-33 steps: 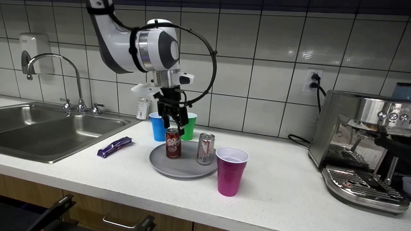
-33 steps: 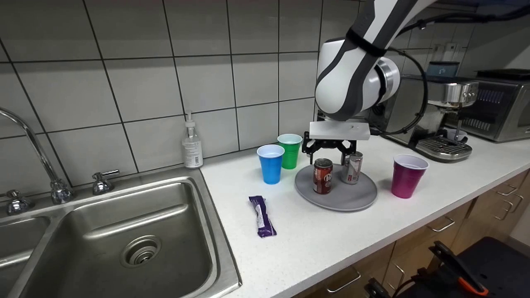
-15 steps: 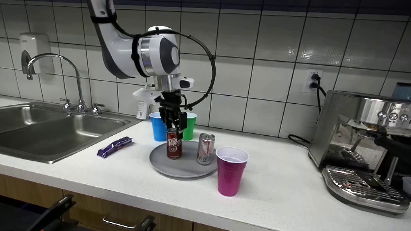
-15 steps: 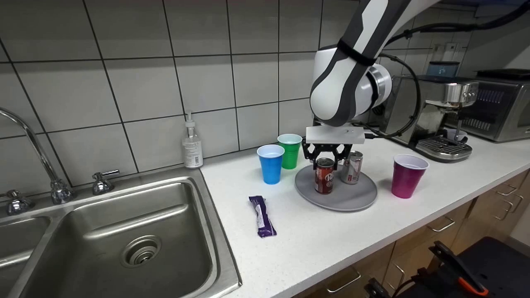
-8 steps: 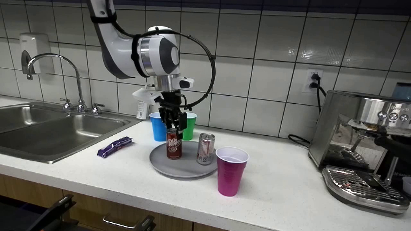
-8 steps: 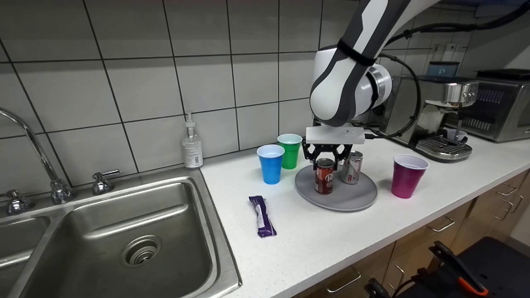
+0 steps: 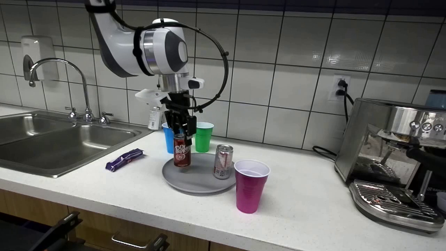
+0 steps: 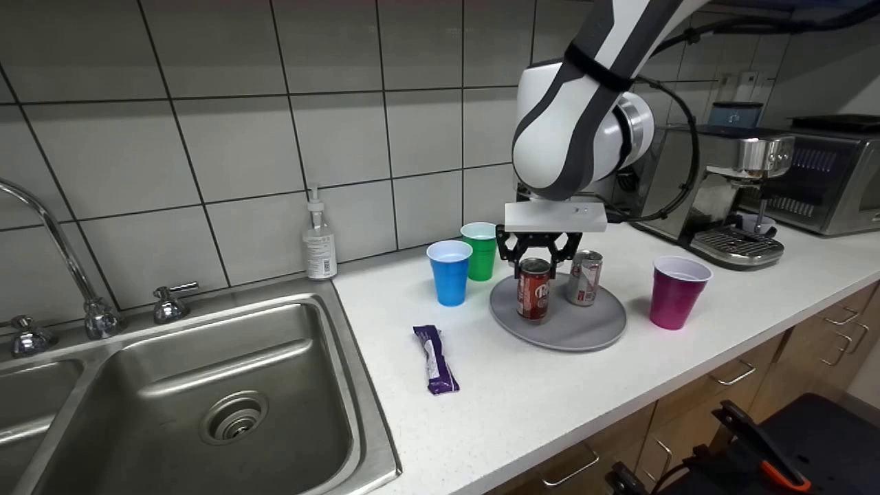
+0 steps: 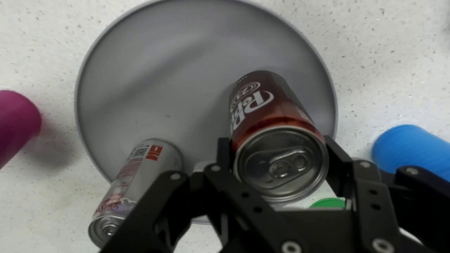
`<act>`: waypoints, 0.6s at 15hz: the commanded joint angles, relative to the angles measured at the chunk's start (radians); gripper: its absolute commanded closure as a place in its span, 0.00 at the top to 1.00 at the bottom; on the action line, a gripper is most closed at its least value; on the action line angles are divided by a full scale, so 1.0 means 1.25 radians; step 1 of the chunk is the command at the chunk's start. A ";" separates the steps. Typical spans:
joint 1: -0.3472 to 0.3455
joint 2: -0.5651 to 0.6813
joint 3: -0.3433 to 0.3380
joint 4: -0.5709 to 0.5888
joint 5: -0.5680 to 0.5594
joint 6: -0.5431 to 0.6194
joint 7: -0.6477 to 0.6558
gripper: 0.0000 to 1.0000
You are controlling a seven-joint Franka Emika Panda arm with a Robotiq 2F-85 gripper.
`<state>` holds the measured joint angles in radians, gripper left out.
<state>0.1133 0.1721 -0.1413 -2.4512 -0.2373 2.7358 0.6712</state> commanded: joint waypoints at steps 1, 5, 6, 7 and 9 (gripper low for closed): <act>-0.005 -0.098 0.045 -0.048 0.039 -0.049 -0.058 0.38; -0.006 -0.134 0.096 -0.069 0.093 -0.071 -0.111 0.38; -0.005 -0.136 0.107 -0.073 0.104 -0.074 -0.121 0.38; -0.004 -0.135 0.117 -0.075 0.119 -0.074 -0.133 0.38; -0.003 -0.128 0.135 -0.078 0.148 -0.073 -0.156 0.38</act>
<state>0.1153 0.0465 -0.0063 -2.5306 -0.1084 2.6766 0.5415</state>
